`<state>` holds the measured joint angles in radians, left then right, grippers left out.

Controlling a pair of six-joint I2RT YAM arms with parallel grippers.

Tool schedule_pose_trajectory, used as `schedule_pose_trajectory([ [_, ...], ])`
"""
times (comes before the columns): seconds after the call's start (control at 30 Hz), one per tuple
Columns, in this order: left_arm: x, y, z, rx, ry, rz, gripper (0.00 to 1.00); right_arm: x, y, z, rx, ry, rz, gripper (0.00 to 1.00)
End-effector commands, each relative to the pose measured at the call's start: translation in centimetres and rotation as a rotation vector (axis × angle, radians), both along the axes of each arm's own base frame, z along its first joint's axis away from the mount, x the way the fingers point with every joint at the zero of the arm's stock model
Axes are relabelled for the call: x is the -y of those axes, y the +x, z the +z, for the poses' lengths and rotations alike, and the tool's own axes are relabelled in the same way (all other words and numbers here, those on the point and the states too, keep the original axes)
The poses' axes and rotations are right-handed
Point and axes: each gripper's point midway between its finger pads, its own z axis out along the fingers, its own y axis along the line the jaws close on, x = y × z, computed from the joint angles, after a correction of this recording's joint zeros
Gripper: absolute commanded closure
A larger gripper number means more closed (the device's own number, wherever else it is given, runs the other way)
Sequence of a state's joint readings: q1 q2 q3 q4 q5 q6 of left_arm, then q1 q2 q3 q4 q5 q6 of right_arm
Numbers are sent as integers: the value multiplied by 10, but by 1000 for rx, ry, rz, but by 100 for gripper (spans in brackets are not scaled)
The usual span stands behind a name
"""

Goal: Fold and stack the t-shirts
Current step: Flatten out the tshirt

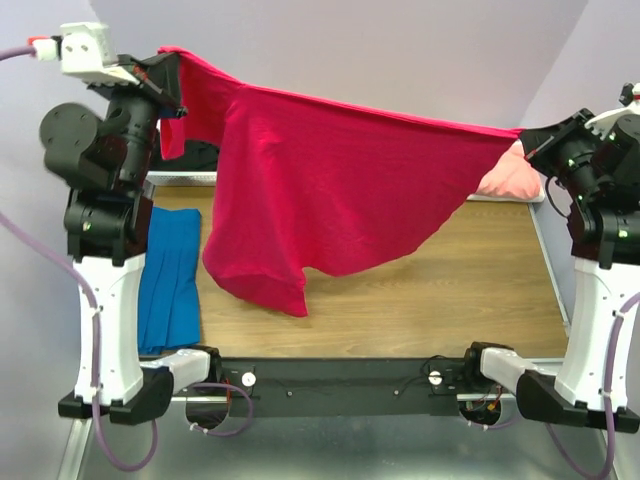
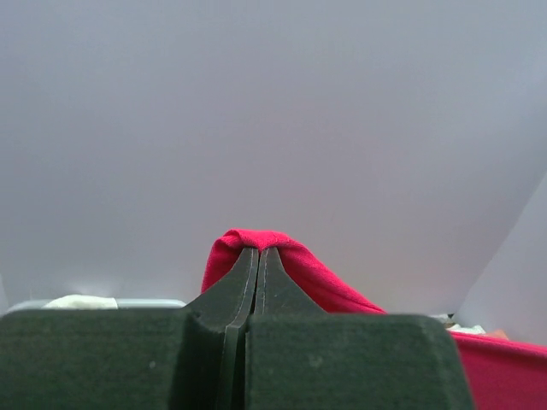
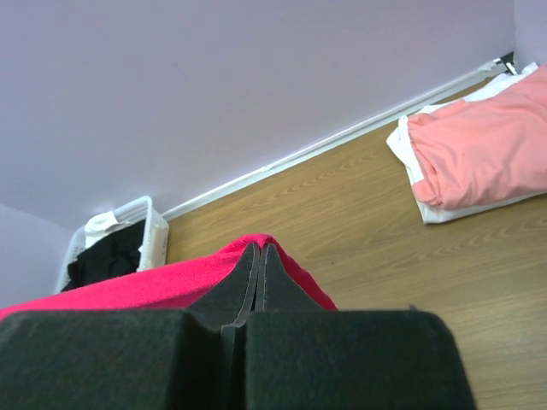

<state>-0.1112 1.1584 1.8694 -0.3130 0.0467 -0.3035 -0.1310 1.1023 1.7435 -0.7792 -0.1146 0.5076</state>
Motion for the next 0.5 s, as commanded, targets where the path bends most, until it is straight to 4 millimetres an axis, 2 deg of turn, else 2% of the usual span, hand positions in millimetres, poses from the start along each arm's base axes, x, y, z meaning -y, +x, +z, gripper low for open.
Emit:
schedule_pose_trajectory([
  [0.0, 0, 47, -9, -19, -13, 16, 100, 29, 40, -28, -68, -52, -110, 99],
  [0.07, 4, 62, -8, -17, -23, 0, 100, 39, 58, -32, -73, -64, -148, 99],
  [0.1, 6, 82, -19, -45, -26, -5, 100, 43, 73, -40, -95, -68, -152, 99],
  [0.13, 8, 85, -10, -20, -32, -15, 100, 45, 83, -43, -102, -67, -158, 99],
  [0.17, 10, 93, -10, -20, -40, -23, 100, 48, 94, -43, -93, -73, -162, 99],
  [0.2, 14, 115, -21, -47, -40, -29, 100, 51, 115, -59, -136, -70, -163, 99],
  [0.23, 15, 118, -8, -16, -49, -39, 100, 51, 123, -48, -111, -67, -161, 99],
  [0.27, 17, 125, -6, -11, -52, -47, 100, 52, 131, -48, -111, -67, -158, 99],
  [0.3, 21, 149, -18, -42, -60, -53, 100, 53, 139, -47, -109, -61, -158, 99],
  [0.33, 22, 145, 3, 7, -68, -67, 100, 54, 152, -42, -98, -60, -157, 99],
  [0.37, 24, 151, 7, 17, -73, -73, 100, 54, 158, -38, -87, -63, -154, 99],
  [0.4, 27, 174, -4, -8, -81, -82, 100, 56, 161, -34, -78, -65, -157, 99],
  [0.43, 31, 177, 1, 1, -79, -102, 100, 58, 169, -37, -85, -69, -161, 99],
  [0.47, 31, 163, 31, 75, -82, -110, 100, 58, 169, -21, -49, -74, -165, 99],
])
